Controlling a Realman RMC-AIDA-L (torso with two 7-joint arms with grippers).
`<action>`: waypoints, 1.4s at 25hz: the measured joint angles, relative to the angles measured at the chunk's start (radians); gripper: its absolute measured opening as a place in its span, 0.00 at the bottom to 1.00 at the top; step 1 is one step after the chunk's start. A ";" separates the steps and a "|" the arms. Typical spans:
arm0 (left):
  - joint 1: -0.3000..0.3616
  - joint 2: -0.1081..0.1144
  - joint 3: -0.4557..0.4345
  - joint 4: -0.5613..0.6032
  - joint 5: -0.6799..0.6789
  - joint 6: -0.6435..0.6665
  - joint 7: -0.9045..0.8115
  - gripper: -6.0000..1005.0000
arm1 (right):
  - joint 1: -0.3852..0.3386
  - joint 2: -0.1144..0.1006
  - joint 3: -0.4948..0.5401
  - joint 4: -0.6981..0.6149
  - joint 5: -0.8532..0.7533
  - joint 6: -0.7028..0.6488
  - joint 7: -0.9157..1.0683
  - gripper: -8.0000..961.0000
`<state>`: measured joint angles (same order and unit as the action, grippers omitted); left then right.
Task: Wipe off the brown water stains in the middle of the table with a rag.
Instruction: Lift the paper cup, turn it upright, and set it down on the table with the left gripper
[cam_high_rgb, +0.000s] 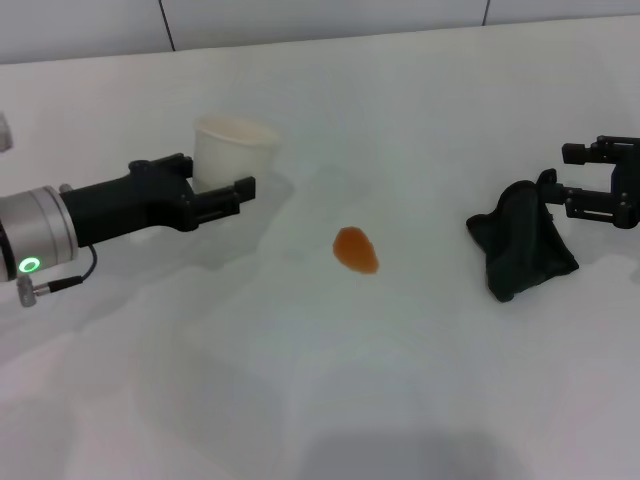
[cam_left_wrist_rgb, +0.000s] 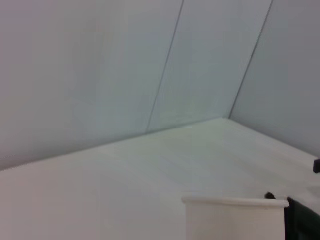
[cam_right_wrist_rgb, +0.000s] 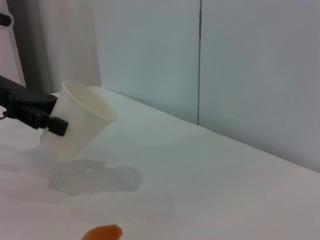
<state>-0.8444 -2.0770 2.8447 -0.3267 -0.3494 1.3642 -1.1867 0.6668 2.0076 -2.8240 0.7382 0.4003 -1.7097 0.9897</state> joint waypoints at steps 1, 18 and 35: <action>-0.005 0.000 0.000 0.003 0.010 -0.008 -0.004 0.73 | 0.000 0.000 0.000 0.000 0.000 0.000 0.000 0.64; -0.034 -0.004 -0.001 0.079 0.068 -0.112 0.115 0.73 | 0.000 0.000 0.000 0.000 0.013 0.001 -0.003 0.64; 0.069 -0.006 -0.001 0.130 -0.054 -0.126 0.216 0.73 | -0.014 0.001 0.002 -0.011 0.025 0.001 -0.015 0.64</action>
<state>-0.7751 -2.0835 2.8434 -0.1963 -0.4037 1.2379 -0.9712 0.6526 2.0088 -2.8225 0.7273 0.4250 -1.7087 0.9752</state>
